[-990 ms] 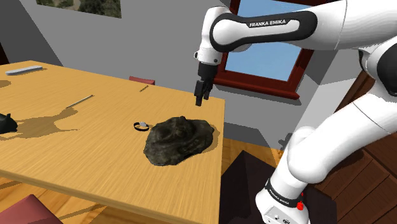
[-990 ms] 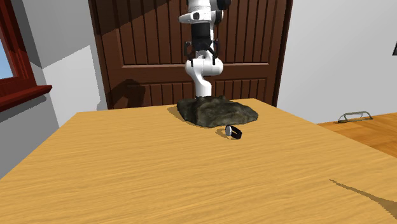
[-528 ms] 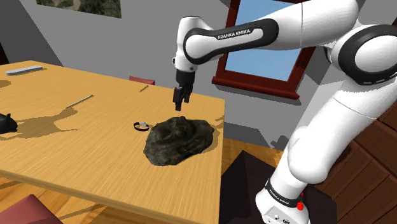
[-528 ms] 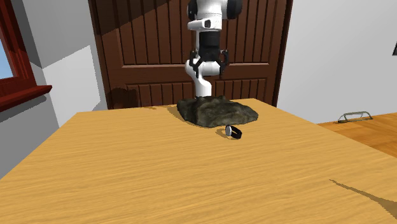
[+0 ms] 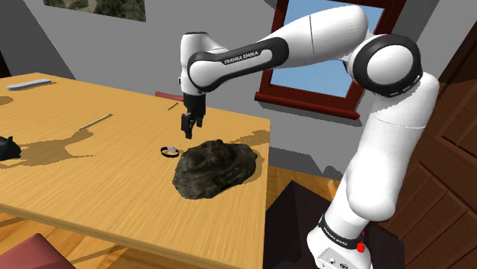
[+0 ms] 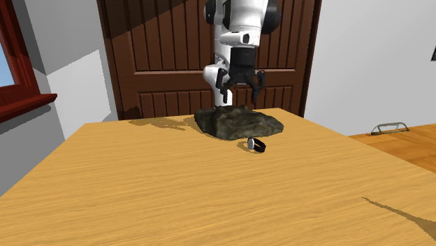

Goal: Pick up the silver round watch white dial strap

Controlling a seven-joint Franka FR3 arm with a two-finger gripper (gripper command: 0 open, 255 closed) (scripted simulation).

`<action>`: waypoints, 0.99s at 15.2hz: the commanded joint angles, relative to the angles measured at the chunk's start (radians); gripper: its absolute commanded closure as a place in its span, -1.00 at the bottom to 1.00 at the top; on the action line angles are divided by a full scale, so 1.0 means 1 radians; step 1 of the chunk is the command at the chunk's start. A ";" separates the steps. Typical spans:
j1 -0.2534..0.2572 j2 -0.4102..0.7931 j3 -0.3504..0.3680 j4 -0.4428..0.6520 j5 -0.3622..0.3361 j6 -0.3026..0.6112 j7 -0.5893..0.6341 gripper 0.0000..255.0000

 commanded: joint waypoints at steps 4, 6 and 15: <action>0.044 0.196 0.012 0.191 -0.084 0.011 0.032 -1.00; 0.063 0.271 0.011 0.273 -0.114 0.005 0.039 -1.00; 0.065 0.305 0.005 0.220 -0.126 0.091 0.053 -1.00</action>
